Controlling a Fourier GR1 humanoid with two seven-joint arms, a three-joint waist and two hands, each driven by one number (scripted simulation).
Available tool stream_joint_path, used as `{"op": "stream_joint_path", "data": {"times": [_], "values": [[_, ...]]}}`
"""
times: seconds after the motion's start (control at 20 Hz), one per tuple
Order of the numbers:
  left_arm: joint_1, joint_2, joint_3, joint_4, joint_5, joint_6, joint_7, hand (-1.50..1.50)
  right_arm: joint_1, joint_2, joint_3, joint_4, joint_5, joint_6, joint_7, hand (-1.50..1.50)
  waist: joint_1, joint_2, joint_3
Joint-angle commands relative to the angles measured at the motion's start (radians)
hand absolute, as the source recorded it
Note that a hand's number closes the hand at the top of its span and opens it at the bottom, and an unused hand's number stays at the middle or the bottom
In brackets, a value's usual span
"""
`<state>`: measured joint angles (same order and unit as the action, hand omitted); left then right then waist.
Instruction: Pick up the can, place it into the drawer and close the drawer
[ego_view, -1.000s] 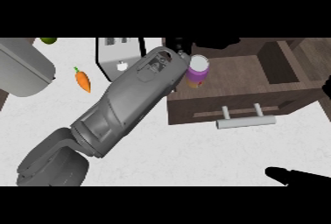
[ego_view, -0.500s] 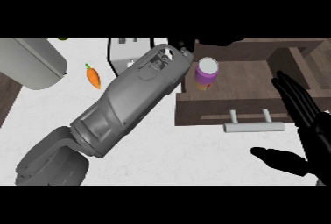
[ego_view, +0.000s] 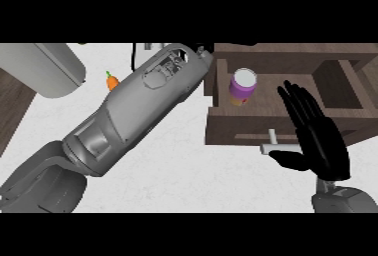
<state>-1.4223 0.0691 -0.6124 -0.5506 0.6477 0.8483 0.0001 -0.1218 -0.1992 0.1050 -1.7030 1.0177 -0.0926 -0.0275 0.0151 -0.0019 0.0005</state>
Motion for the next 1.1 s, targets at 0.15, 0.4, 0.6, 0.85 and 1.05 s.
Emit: {"op": "stream_joint_path", "data": {"times": [0.15,0.4,0.6,0.85,1.05], "values": [[0.056,0.116,0.002,-0.133,-0.037,-0.041,0.079,-1.5,-0.15,0.058,-0.049,0.368,0.058,-0.194,-0.067,-1.5,0.018,0.003,0.001],[0.115,0.159,-0.032,-0.266,-0.071,-0.004,0.162,-1.5,-0.212,0.058,-0.078,0.498,0.111,-0.259,-0.061,-1.5,0.03,-0.002,0.001],[0.182,0.279,-0.028,-0.372,-0.07,-0.062,0.189,-1.5,-0.264,0.055,-0.116,0.651,0.131,-0.341,-0.086,-1.5,0.056,0.001,0.001],[0.264,0.333,-0.041,-0.509,-0.09,-0.041,0.263,-1.5,-0.427,0.072,-0.146,0.802,0.179,-0.399,-0.047,-1.5,0.05,-0.001,0.0],[0.292,0.352,-0.02,-0.521,-0.105,-0.051,0.263,-1.5,-0.539,0.056,-0.219,0.994,0.144,-0.543,-0.124,-1.5,0.045,0.011,0.002]]}}
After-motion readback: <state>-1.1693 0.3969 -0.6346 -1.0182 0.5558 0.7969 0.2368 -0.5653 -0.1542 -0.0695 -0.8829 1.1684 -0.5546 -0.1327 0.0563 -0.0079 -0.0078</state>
